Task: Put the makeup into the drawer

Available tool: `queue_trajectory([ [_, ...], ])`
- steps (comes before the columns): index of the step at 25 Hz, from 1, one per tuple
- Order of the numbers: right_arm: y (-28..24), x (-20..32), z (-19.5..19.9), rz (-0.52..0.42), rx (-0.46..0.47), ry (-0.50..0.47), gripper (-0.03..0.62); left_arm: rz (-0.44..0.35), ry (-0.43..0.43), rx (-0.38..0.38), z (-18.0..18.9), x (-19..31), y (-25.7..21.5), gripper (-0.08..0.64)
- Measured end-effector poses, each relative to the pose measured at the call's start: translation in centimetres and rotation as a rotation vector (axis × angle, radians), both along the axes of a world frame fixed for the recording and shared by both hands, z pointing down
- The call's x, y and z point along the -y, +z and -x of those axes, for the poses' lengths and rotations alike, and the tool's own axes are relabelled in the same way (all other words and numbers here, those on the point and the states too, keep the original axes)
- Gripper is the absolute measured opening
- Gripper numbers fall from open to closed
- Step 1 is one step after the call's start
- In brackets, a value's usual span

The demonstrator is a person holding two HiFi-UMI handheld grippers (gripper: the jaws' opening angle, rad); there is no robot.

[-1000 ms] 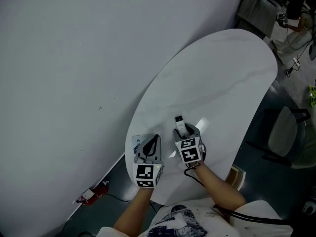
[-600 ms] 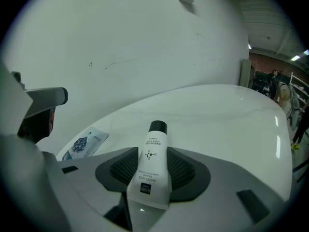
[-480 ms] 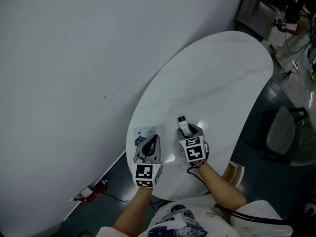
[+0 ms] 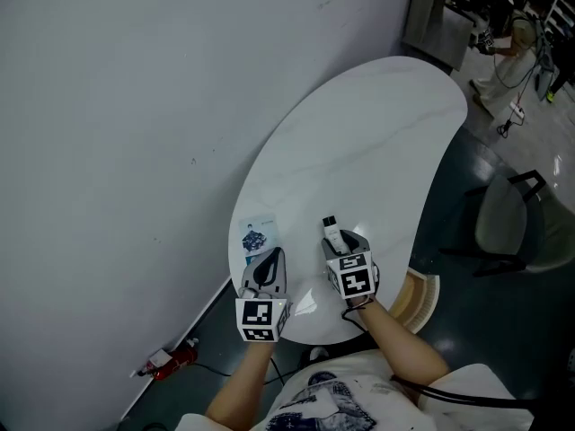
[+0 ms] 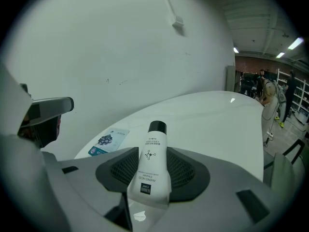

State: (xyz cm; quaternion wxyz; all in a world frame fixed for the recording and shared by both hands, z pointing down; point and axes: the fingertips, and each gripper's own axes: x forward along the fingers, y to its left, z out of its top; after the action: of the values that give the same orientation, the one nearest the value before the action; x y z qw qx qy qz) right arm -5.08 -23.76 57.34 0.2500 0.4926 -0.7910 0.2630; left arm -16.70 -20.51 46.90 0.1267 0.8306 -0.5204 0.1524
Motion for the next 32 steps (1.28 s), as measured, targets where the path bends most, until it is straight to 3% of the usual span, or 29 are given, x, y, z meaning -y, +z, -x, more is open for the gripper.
queue_trajectory([
  [17,-7.8,-16.6,-0.6,-0.139,0.013,0.113,0.193,-0.120,0.087,-0.013,1.2,-15.9,-5.0,0.035],
  [32,-11.6,-25.4,-3.1,-0.206,0.011,0.209,0.192,-0.164,0.171,-0.034,-0.6,-23.4,-6.9,0.035],
])
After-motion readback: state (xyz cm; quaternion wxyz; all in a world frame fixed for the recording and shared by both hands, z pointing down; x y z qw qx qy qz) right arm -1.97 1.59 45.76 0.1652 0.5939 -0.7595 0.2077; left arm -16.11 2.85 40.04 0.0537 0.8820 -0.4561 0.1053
